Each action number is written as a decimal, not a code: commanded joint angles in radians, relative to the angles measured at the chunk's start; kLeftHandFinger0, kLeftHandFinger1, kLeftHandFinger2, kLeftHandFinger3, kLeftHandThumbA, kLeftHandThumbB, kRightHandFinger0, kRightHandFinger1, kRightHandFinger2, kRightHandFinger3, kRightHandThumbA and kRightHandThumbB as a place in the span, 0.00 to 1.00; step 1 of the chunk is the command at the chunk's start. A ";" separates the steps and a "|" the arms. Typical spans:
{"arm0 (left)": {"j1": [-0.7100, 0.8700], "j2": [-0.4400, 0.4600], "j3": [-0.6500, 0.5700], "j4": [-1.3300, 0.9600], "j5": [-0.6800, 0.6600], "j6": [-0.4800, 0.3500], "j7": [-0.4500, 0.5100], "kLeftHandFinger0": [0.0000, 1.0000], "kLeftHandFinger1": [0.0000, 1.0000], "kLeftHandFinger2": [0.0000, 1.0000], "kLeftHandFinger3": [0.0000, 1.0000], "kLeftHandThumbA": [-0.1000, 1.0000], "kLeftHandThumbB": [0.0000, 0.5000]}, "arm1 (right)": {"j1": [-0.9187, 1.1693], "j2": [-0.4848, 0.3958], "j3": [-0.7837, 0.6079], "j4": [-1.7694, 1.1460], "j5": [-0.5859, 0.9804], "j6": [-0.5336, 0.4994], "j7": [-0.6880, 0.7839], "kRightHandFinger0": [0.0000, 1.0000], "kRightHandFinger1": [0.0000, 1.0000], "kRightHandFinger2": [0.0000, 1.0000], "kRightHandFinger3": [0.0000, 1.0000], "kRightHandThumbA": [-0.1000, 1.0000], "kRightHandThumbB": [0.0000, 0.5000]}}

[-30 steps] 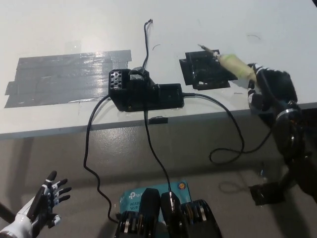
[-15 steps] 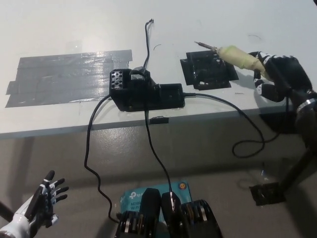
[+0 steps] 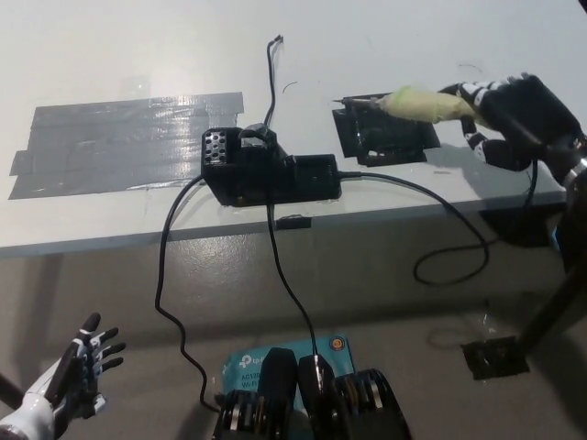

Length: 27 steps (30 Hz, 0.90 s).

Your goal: The robot uses its right hand to grab and lift the soldering gun kept on the middle of the table and puts it in its base

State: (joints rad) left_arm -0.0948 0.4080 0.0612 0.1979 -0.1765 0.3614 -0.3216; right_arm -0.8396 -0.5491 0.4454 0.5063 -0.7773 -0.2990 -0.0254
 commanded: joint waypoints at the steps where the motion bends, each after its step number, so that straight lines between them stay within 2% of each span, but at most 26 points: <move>1: -0.007 0.035 0.008 -0.024 0.003 -0.010 -0.014 1.00 1.00 1.00 1.00 1.00 0.45 | -0.113 -0.016 -0.002 -0.033 -0.030 -0.075 -0.008 0.00 0.16 0.48 0.12 0.00 0.00; 3: -0.005 0.034 0.008 -0.029 0.003 -0.007 -0.014 1.00 1.00 1.00 1.00 1.00 0.44 | -0.133 -0.006 0.008 -0.021 -0.042 -0.104 -0.026 0.00 0.10 0.28 0.08 0.00 0.09; 5: -0.001 0.034 0.009 -0.033 0.005 -0.009 -0.012 1.00 1.00 1.00 1.00 1.00 0.48 | -0.141 0.005 0.011 -0.023 -0.053 -0.102 -0.030 0.00 0.03 0.11 0.01 0.00 0.12; 7: -0.002 0.032 0.012 -0.025 0.004 -0.014 -0.010 1.00 1.00 1.00 1.00 1.00 0.48 | -0.146 0.014 0.009 -0.025 -0.051 -0.105 -0.034 0.00 0.00 0.05 0.00 0.00 0.11; 8: -0.003 0.032 0.012 -0.021 0.003 -0.017 -0.013 1.00 1.00 1.00 1.00 1.00 0.49 | -0.147 0.017 0.008 -0.027 -0.053 -0.103 -0.031 0.00 0.06 0.11 0.00 0.00 0.11; 9: -0.005 0.032 0.012 -0.015 0.001 -0.022 -0.017 1.00 1.00 1.00 1.00 1.00 0.49 | -0.151 0.023 0.008 -0.027 -0.057 -0.101 -0.027 0.00 0.09 0.13 0.00 0.00 0.11; 11: -0.007 0.031 0.012 -0.014 0.001 -0.021 -0.017 1.00 1.00 1.00 1.00 1.00 0.51 | -0.153 0.032 0.004 -0.041 -0.049 -0.084 0.007 0.00 0.09 0.14 0.01 0.00 0.08; 12: -0.008 0.030 0.013 -0.012 0.001 -0.019 -0.015 1.00 1.00 1.00 1.00 1.00 0.52 | -0.153 0.036 0.001 -0.051 -0.040 -0.083 0.022 0.00 0.10 0.11 0.01 0.00 0.06; 13: -0.009 0.029 0.014 -0.010 0.001 -0.019 -0.014 1.00 1.00 1.00 1.00 1.00 0.50 | -0.155 0.042 0.002 -0.054 -0.042 -0.087 0.019 0.00 0.08 0.17 0.04 0.00 0.07; 15: -0.011 0.027 0.016 -0.012 -0.002 -0.012 -0.012 1.00 1.00 1.00 1.00 1.00 0.48 | -0.152 0.051 0.002 -0.065 -0.048 -0.090 0.016 0.00 0.03 0.05 0.06 0.00 0.06; 16: -0.012 0.027 0.016 -0.007 -0.002 -0.016 -0.013 1.00 1.00 1.00 1.00 1.00 0.51 | -0.152 0.055 0.003 -0.064 -0.048 -0.095 0.016 0.00 0.02 0.02 0.05 0.00 0.06; 18: -0.014 0.026 0.012 -0.010 0.006 -0.014 -0.009 1.00 1.00 1.00 1.00 1.00 0.54 | -0.151 0.055 0.005 -0.064 -0.051 -0.106 0.016 0.00 0.01 0.07 0.06 0.00 0.08; 19: -0.012 0.026 0.012 -0.016 0.005 -0.010 -0.009 1.00 1.00 1.00 1.00 1.00 0.55 | -0.153 0.055 0.011 -0.059 -0.059 -0.115 0.014 0.00 0.00 0.15 0.07 0.00 0.05; 20: -0.012 0.024 0.015 -0.019 -0.001 -0.006 -0.011 1.00 1.00 1.00 1.00 1.00 0.57 | -0.158 0.051 0.031 -0.058 -0.097 -0.118 0.009 0.00 0.01 0.17 0.16 0.00 0.38; 21: -0.012 0.024 0.015 -0.019 -0.002 -0.005 -0.011 1.00 1.00 1.00 1.00 1.00 0.58 | -0.158 0.050 0.033 -0.058 -0.102 -0.118 0.008 0.00 0.00 0.20 0.12 0.00 0.39; 22: -0.011 0.024 0.017 -0.019 -0.006 -0.011 -0.016 1.00 1.00 1.00 1.00 1.00 0.56 | -0.161 0.050 0.043 -0.041 -0.109 -0.143 -0.011 0.00 0.00 0.18 0.13 0.00 0.41; 23: -0.010 0.025 0.016 -0.021 -0.006 -0.012 -0.016 1.00 1.00 1.00 1.00 1.00 0.55 | -0.162 0.046 0.048 -0.039 -0.116 -0.154 -0.018 0.00 0.00 0.19 0.12 0.00 0.39; 24: -0.010 0.024 0.016 -0.018 -0.005 -0.011 -0.016 1.00 1.00 1.00 1.00 1.00 0.54 | -0.165 0.043 0.054 -0.030 -0.123 -0.167 -0.029 0.00 0.01 0.22 0.16 0.00 0.46; 25: -0.010 0.026 0.013 -0.020 0.001 -0.014 -0.014 1.00 1.00 1.00 1.00 1.00 0.52 | -0.164 0.041 0.055 -0.033 -0.128 -0.166 -0.028 0.00 0.00 0.22 0.17 0.00 0.48; 27: -0.008 0.025 0.015 -0.027 -0.003 -0.007 -0.014 1.00 1.00 1.00 1.00 1.00 0.50 | -0.162 0.037 0.055 -0.035 -0.118 -0.171 -0.035 0.00 0.00 0.21 0.15 0.00 0.48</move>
State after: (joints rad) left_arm -0.0943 0.4079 0.0667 0.1967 -0.1742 0.3618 -0.3216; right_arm -0.9324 -0.4850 0.5082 0.4886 -0.8751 -0.4154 -0.0117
